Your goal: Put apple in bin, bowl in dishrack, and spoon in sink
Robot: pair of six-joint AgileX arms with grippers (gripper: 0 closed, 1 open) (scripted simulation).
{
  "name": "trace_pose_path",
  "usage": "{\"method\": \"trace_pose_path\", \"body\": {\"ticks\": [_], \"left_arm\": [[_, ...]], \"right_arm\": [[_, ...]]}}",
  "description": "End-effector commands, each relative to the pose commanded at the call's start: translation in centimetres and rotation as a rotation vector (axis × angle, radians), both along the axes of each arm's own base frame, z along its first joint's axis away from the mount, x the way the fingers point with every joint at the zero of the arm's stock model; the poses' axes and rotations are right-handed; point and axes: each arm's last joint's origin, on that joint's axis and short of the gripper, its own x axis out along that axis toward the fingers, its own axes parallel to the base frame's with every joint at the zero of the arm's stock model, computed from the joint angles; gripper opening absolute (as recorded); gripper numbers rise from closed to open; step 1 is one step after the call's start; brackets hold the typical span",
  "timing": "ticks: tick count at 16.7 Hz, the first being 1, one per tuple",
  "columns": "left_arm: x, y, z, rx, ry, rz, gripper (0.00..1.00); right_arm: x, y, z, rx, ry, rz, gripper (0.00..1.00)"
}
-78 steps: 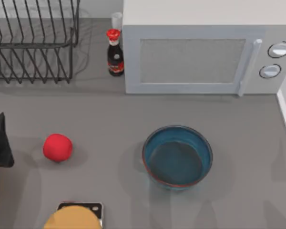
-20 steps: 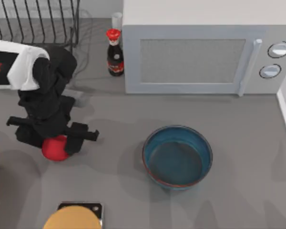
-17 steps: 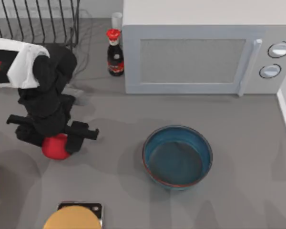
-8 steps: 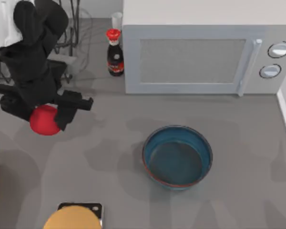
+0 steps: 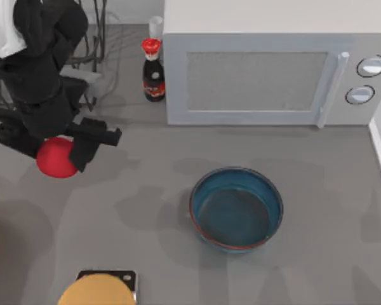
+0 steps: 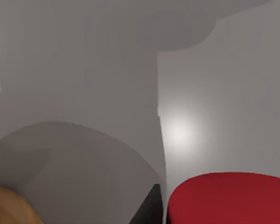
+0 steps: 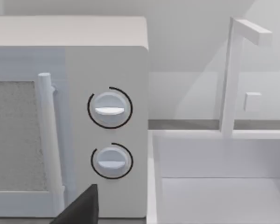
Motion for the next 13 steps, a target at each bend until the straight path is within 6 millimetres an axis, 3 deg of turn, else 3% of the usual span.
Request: {"method": "trace_pose_path", "body": {"ticks": [5, 13], "left_arm": [[-0.2, 2.3, 0.8, 0.004, 0.021, -0.185, 0.0], [-2.4, 8.5, 3.4, -0.008, 0.033, -0.692, 0.0]], "right_arm": [[0.0, 0.0, 0.0, 0.0, 0.0, 0.0, 1.0], [0.0, 0.0, 0.0, 0.0, 0.0, 0.0, 1.0]]}}
